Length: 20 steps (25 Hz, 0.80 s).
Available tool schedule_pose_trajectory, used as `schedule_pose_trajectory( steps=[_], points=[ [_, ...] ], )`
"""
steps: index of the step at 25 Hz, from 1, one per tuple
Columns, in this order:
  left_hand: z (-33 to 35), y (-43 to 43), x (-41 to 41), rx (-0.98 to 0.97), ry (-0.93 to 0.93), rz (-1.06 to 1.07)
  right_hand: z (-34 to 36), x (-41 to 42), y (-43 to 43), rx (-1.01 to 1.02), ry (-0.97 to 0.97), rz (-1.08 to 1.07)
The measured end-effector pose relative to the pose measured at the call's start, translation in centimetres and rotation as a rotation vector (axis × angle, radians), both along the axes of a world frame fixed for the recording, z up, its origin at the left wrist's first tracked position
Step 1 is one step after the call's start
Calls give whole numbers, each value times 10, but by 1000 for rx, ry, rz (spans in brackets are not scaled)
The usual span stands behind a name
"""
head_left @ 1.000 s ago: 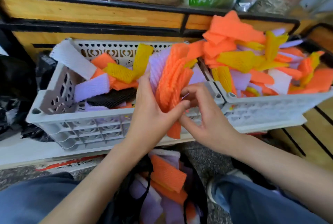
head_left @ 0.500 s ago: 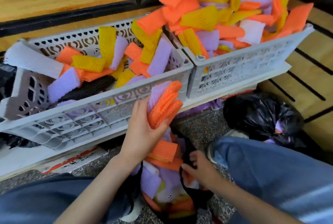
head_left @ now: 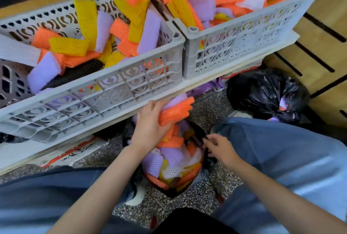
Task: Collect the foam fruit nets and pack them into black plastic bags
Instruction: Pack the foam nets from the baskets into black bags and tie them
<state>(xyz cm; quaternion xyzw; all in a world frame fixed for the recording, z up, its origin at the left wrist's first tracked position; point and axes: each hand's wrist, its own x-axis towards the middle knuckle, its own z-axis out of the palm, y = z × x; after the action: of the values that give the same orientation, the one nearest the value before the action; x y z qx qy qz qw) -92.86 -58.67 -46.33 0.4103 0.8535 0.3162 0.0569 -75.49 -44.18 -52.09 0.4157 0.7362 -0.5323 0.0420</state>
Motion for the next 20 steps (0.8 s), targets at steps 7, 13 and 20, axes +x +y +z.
schedule_pose_trajectory(
  steps=[7, 13, 20],
  points=[
    [-59, 32, 33, -657, 7, -457, 12, 4, 14, -265, 45, -265],
    [-60, 44, 25, -809, -77, -688, -4, 11, 27, -274, -31, -444],
    [-35, 40, 6, -594, -292, -634, -11, 4, 37, -168, -44, -387]
  ],
)
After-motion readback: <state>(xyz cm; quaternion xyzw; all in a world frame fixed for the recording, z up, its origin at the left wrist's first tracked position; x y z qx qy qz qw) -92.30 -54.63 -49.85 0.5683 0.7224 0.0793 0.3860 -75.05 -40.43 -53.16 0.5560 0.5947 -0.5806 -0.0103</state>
